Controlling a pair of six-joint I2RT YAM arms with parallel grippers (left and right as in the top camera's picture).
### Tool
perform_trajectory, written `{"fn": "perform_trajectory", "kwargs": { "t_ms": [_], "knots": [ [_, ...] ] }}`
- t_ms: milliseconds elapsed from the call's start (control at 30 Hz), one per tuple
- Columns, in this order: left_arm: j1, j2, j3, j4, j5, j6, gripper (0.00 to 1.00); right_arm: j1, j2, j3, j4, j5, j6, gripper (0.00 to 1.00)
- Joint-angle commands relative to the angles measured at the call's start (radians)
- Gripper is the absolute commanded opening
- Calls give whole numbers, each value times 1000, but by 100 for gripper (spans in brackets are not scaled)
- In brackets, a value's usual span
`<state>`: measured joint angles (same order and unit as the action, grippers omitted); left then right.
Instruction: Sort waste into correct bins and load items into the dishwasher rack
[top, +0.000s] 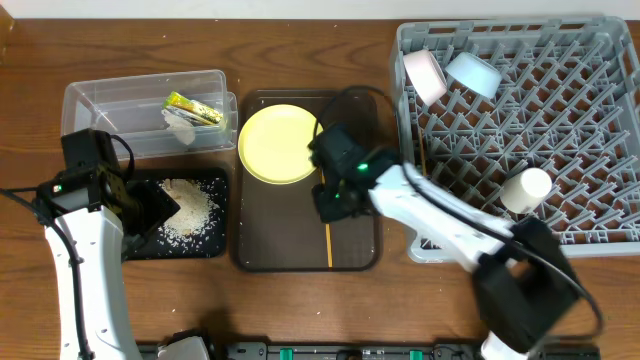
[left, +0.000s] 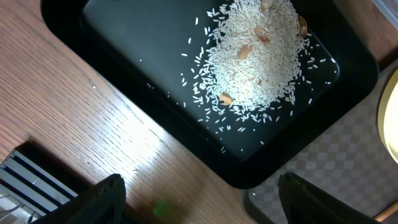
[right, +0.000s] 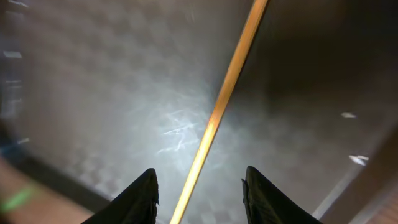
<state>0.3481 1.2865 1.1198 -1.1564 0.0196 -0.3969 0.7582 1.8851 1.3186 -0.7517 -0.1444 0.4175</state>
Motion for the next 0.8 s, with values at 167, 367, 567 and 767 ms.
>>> {"fn": "perform_trajectory", "kwargs": {
  "t_ms": [167,367,567,767],
  "knots": [
    [5,-6,2,-6,-2,-13,81,38,161,14,23,45,189,39],
    [5,-6,2,-6,-2,-13,81,30,174,14,-42,169,260,16],
    [5,-6,2,-6,-2,-13,81,-12,167,15,-74,179,262,1],
    [5,-6,2,-6,-2,-13,81,-62,89,15,-88,178,201,1]
  ]
}}
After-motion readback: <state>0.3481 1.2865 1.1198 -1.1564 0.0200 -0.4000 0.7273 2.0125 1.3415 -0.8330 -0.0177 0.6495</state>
